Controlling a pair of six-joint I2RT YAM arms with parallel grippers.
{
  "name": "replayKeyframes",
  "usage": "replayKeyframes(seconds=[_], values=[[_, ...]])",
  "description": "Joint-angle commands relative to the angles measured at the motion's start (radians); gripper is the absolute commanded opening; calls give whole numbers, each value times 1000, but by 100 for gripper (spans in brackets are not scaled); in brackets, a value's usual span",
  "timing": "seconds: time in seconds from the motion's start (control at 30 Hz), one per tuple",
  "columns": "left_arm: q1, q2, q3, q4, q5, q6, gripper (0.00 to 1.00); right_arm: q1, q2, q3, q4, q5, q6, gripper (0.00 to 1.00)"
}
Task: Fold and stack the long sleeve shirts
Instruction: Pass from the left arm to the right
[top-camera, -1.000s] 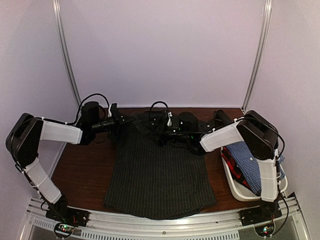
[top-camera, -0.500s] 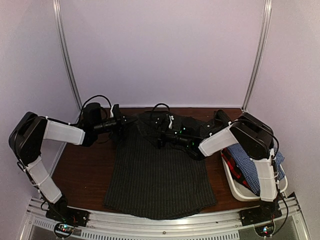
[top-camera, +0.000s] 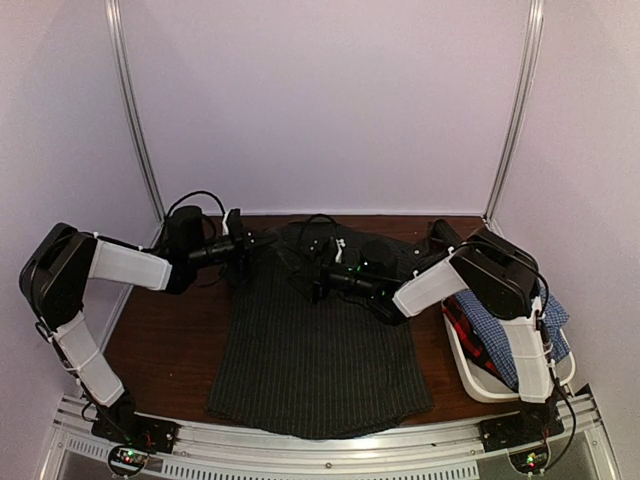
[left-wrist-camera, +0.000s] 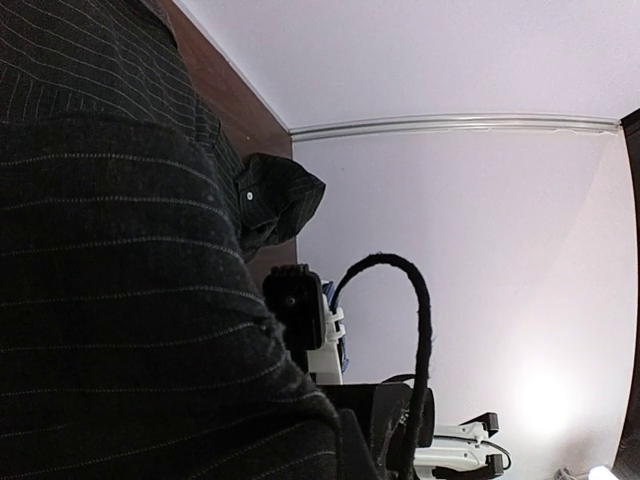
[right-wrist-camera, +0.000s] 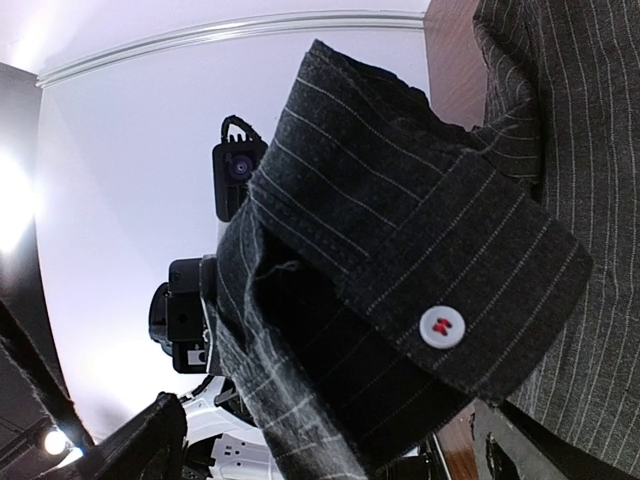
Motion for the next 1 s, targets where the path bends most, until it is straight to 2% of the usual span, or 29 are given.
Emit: replayKeyframes(seconds=[0.0, 0.17, 0.27, 0.37, 0.43, 0.5, 0.67, 0.77, 0.87, 0.97], values=[[-9, 4, 3, 70, 26, -9, 0, 1, 30, 63, 40, 7, 32, 100], [-9, -1, -17, 74, 34, -10, 0, -5, 36, 85, 42, 3, 44, 99], [-10, -13, -36, 69, 34, -7, 0, -13, 24, 65, 38, 9, 35, 89], [-11, -24, -51, 30, 30, 20, 0, -25, 3, 41, 22, 14, 8, 74], [-15, -34, -65, 5, 26, 36, 0, -32, -18, 26, -10, 22, -28, 56], [-17, -42, -82, -8, 19, 45, 0, -36, -42, 14, -58, 31, -78, 42], [-20, -52, -96, -63, 10, 86, 0, -38, -88, 18, -201, 51, -218, 17], [-24, -55, -72, -152, 9, 141, 0, -40, -110, 37, -321, 63, -326, 0], [-26, -68, -47, -256, -2, 208, 1, -44, -130, 59, -433, 78, -423, 0], [-27, -76, -9, -379, -10, 285, 14, -47, -155, 90, -559, 110, -532, 0]])
